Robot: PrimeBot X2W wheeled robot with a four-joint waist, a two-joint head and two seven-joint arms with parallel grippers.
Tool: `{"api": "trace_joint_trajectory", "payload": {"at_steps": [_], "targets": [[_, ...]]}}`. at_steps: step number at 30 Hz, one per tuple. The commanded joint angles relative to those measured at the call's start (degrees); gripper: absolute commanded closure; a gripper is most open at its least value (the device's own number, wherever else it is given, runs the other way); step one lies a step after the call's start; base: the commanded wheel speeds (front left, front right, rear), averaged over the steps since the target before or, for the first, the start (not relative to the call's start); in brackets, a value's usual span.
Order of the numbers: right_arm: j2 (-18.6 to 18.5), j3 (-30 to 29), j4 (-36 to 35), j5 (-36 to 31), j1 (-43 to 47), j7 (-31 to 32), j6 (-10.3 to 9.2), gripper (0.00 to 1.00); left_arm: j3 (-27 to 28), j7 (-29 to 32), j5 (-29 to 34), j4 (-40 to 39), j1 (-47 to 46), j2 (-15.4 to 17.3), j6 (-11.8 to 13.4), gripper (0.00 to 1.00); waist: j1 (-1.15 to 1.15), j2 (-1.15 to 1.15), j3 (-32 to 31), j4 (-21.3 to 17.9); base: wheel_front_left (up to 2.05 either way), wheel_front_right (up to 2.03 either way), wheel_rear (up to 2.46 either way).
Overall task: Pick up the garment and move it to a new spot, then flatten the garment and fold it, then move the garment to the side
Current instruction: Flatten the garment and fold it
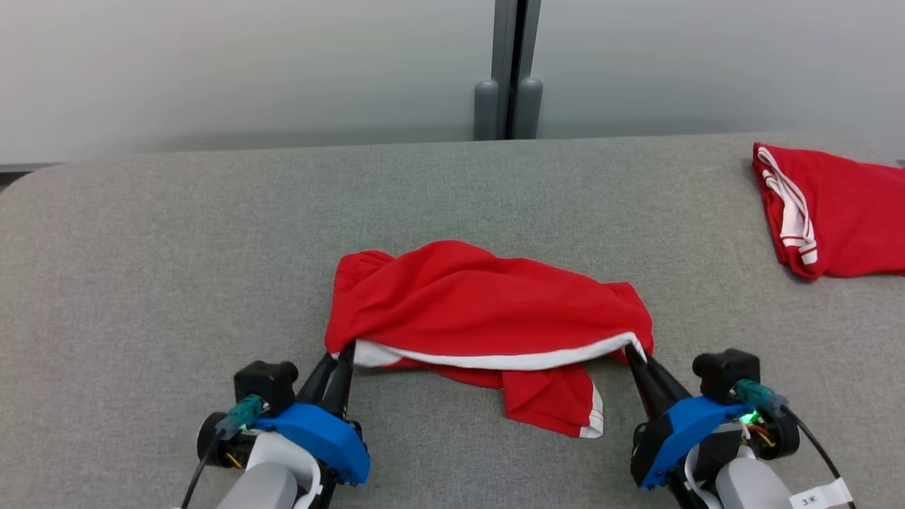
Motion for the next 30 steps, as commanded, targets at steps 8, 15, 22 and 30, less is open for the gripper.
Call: {"api": "trace_joint_trajectory", "payload": {"at_steps": [8, 15, 22, 30], "targets": [[-0.19, -3.49, -12.93, -0.38, 3.52, -0.02, 0.01, 1.00, 2.96, -0.29, -4.02, -20.22, 6.22, 2.54, -0.08, 1.00, 0.00, -0.01, -3.30, -0.50, 0.00, 0.00, 0.00], [-0.18, -7.72, -30.12, -0.37, 8.25, 6.45, 0.01, 1.00, 4.49, 4.74, -10.75, -37.14, 9.72, 5.95, -0.08, 1.00, 0.00, -0.01, -3.35, -1.24, 0.00, 0.00, 0.00], [-0.16, -7.87, -44.73, -3.31, 5.40, 14.15, 0.01, 1.00, 5.51, 13.92, -14.98, -51.10, 5.27, 8.60, 0.77, 1.00, 0.00, -0.01, 0.70, -1.73, 0.00, 0.00, 0.00], [-3.86, -2.89, -36.49, -0.02, -14.48, 20.55, 0.01, 1.00, 8.74, 23.12, -18.59, -46.33, -11.84, 11.71, 0.74, 1.00, 0.00, -0.01, 9.42, -4.25, 0.00, 0.00, 0.00]]}}
